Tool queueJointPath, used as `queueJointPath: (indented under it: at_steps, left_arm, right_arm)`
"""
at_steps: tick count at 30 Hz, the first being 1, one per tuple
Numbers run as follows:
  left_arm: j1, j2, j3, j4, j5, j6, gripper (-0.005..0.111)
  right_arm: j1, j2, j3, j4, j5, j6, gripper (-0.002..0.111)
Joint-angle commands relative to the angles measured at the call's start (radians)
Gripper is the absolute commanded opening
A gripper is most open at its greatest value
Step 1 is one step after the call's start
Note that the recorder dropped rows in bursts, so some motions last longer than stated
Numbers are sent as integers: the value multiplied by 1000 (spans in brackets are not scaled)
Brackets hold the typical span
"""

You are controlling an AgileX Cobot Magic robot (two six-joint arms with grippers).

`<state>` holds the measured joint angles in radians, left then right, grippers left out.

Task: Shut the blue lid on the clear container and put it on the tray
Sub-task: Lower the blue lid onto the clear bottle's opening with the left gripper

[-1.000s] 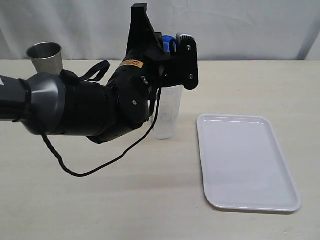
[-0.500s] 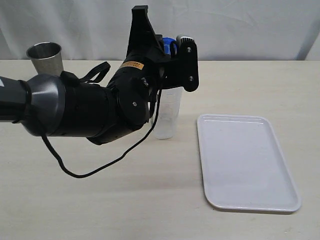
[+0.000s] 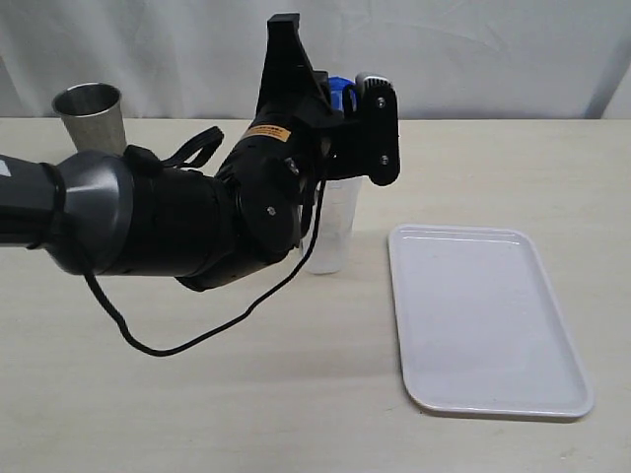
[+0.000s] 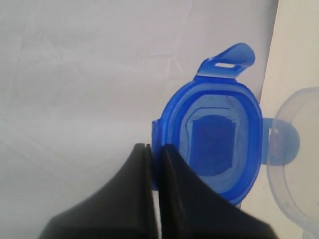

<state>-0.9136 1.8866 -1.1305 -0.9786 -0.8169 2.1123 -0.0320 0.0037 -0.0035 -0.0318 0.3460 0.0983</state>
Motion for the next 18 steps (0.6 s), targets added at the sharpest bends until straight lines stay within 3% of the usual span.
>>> queueJointPath:
  at_steps: [1,18]
  left_arm:
    - [-5,-11,11,-6,-27,31,0]
    - [-7,-11,59,-10,-31,31,0]
  right_arm:
    - [-1,-4,4,1,-2,6,5]
    - [-1,-4,4,1,-2,6,5]
